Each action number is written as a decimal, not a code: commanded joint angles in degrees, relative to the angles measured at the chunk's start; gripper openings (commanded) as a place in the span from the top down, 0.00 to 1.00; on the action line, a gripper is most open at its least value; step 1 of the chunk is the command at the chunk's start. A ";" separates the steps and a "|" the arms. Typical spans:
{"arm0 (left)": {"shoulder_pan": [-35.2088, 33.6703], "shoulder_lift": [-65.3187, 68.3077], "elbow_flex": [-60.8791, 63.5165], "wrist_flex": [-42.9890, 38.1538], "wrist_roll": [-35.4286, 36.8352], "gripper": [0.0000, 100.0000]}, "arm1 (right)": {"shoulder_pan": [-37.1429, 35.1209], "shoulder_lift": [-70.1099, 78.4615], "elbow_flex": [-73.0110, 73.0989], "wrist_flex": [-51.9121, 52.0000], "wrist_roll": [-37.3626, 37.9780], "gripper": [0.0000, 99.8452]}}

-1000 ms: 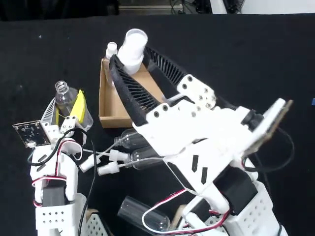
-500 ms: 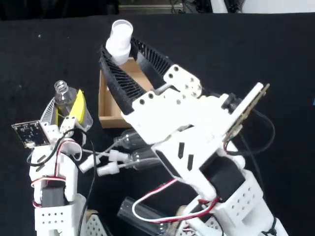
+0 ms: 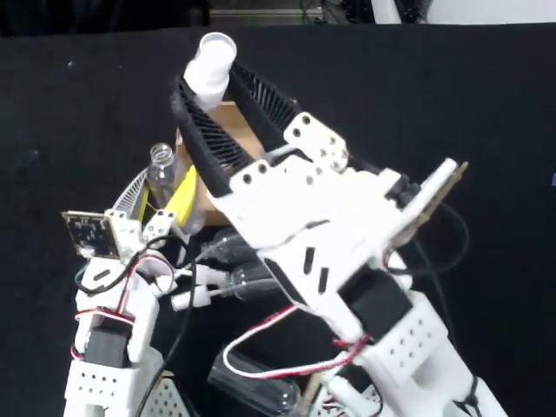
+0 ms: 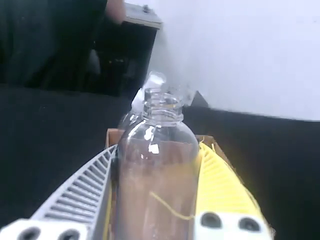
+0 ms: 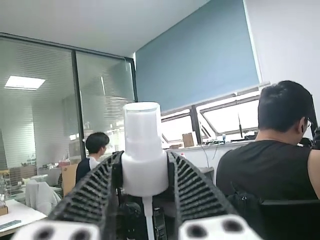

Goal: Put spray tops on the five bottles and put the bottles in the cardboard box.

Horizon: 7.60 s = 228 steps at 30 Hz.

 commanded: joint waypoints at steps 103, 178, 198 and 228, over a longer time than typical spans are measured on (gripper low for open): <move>4.53 -0.44 3.82 -9.05 -2.20 0.97 | -2.29 19.82 -18.68 31.47 -0.26 0.82; -0.13 118.24 -30.37 -104.44 -2.29 0.97 | 33.93 7.96 28.18 24.70 7.47 0.99; -0.22 130.73 -37.23 -108.75 -2.29 0.97 | 33.93 7.96 28.09 24.70 7.56 0.99; 0.13 131.34 -37.14 -108.75 -6.59 0.85 | 33.93 7.96 28.00 24.70 7.82 0.99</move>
